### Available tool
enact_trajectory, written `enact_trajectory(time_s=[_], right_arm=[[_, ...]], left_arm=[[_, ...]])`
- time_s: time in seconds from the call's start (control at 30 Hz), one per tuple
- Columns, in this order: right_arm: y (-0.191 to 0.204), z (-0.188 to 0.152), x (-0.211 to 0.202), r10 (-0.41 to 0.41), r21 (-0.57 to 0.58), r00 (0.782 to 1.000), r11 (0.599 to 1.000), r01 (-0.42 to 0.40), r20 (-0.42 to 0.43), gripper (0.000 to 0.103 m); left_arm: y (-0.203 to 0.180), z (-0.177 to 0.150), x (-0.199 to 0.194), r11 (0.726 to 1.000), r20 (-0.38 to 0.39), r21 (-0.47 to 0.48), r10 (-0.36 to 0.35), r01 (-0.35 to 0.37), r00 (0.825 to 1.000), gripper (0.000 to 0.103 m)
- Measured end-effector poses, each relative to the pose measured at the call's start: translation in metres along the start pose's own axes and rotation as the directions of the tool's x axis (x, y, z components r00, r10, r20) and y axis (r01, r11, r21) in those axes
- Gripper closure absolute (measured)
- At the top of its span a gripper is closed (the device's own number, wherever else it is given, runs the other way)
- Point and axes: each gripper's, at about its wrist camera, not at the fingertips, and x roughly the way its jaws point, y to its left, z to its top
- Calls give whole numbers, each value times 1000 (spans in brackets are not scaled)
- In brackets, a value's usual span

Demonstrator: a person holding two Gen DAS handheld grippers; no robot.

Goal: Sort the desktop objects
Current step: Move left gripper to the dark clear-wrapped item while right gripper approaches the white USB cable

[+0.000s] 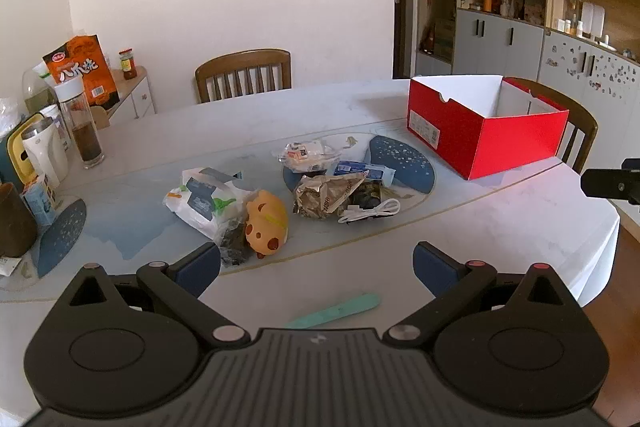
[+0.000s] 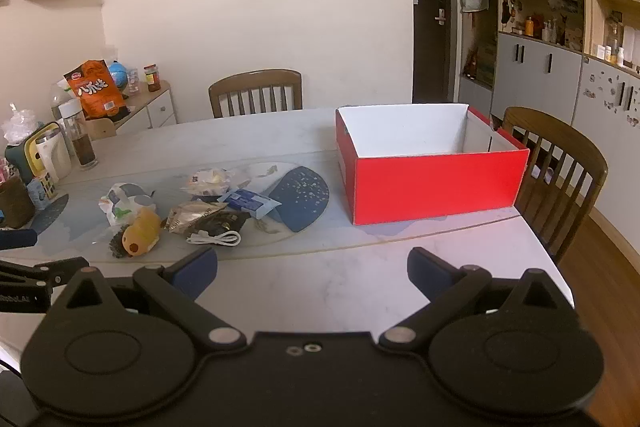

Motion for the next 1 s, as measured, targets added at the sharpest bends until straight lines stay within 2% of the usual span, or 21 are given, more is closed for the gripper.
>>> enact_trajectory(time_s=[0.17, 0.5, 0.7, 1.0], right_arm=[[-3, 0, -1, 4, -1, 1000, 1000, -4, 4, 1], [-5, 1, -3, 28, -24, 1000, 999, -28, 11, 1], [-5, 4, -1, 40, -44, 999, 998, -39, 20, 1], [5, 13, 9, 86, -90, 996, 992, -85, 11, 1]], left_arm=[[4, 2, -2, 999, -4, -46, -29, 29, 1000, 0], [2, 5, -8, 998, 31, -71, -2, 4, 1000, 0], [-4, 10, -8, 997, 34, -62, 37, -35, 999, 0], [-3, 11, -4, 994, 38, -96, 49, -46, 998, 0]])
